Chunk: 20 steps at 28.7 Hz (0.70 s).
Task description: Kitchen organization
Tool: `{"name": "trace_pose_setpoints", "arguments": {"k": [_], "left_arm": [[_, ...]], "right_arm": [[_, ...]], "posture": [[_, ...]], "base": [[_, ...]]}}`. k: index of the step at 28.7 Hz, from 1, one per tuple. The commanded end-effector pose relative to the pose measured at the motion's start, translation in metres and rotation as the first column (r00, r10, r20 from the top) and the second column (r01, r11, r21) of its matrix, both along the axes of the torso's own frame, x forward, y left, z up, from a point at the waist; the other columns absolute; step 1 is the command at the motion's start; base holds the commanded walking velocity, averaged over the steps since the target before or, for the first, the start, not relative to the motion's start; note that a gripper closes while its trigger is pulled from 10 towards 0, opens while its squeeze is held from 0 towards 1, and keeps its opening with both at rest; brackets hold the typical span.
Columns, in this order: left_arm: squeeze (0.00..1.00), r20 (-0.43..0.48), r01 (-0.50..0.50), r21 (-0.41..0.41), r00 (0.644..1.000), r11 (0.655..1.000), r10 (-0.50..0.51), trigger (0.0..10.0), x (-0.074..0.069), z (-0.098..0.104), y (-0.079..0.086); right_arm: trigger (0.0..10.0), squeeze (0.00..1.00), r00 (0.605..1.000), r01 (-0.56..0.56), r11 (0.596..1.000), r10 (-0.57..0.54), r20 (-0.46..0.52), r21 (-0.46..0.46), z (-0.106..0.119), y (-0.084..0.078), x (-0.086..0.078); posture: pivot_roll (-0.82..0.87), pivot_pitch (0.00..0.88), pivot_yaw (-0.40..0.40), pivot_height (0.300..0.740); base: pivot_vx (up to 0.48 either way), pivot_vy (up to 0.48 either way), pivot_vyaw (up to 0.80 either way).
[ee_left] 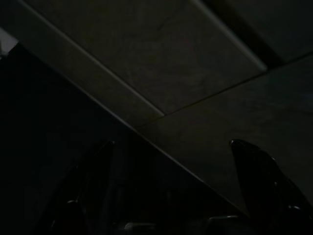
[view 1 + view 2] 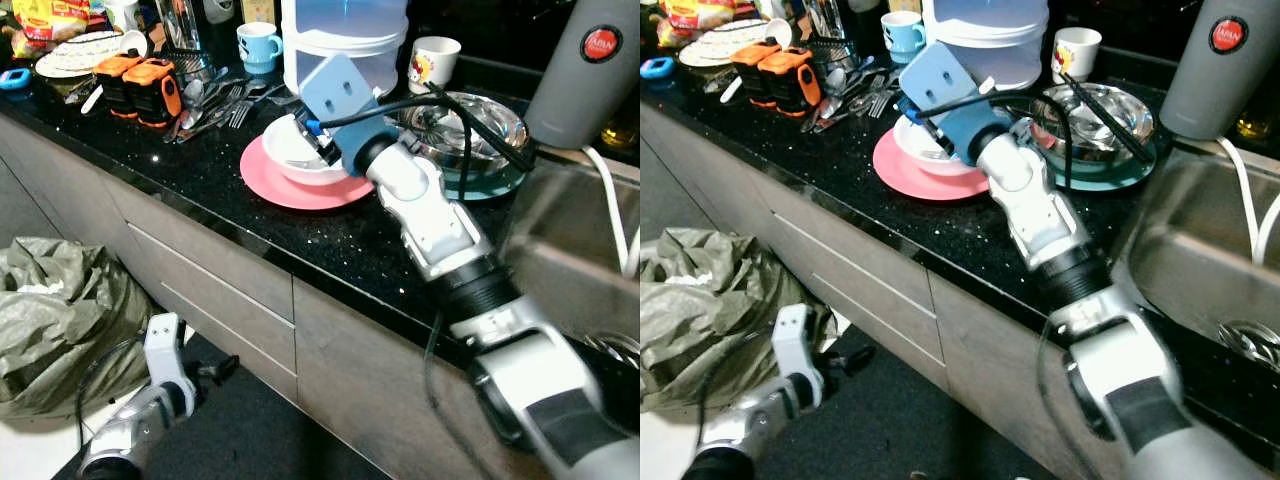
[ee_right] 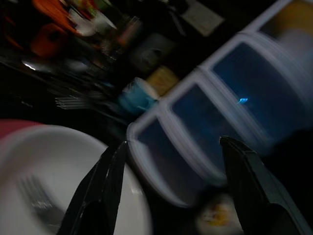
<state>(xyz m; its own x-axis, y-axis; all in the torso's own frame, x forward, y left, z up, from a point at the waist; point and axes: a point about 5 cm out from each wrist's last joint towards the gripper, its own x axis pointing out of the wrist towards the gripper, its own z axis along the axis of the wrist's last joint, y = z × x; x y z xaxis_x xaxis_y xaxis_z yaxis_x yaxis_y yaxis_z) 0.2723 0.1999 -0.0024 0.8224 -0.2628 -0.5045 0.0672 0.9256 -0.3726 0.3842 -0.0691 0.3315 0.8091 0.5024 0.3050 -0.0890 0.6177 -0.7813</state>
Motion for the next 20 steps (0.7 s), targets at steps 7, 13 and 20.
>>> {"name": "trace_pose_setpoints", "arguments": {"k": [7,13,20], "left_arm": [[0.00,-0.009,-0.073,0.006,0.997,0.997,0.073,10.0,0.002,-0.005,0.002],[0.00,-0.014,-0.082,-0.005,0.997,0.997,0.082,10.0,0.000,-0.011,-0.002],[0.00,-0.010,-0.077,-0.013,0.997,0.997,0.077,10.0,0.000,-0.012,-0.008]], "right_arm": [[10.0,0.00,0.999,-0.042,0.988,0.044,0.006,-0.147,0.006,-0.001,0.003],[10.0,0.00,0.844,-0.472,0.877,0.479,-0.240,0.090,0.004,-0.007,-0.018],[10.0,0.00,0.641,-0.693,0.711,0.684,-0.348,0.120,-0.018,0.013,-0.049]], "posture": [[0.04,0.114,-0.022,0.740],[0.03,0.118,-0.024,0.740],[0.02,0.120,-0.025,0.740]], "base": [[0.000,0.000,0.00],[0.000,0.000,0.00],[0.000,0.000,0.00]]}}
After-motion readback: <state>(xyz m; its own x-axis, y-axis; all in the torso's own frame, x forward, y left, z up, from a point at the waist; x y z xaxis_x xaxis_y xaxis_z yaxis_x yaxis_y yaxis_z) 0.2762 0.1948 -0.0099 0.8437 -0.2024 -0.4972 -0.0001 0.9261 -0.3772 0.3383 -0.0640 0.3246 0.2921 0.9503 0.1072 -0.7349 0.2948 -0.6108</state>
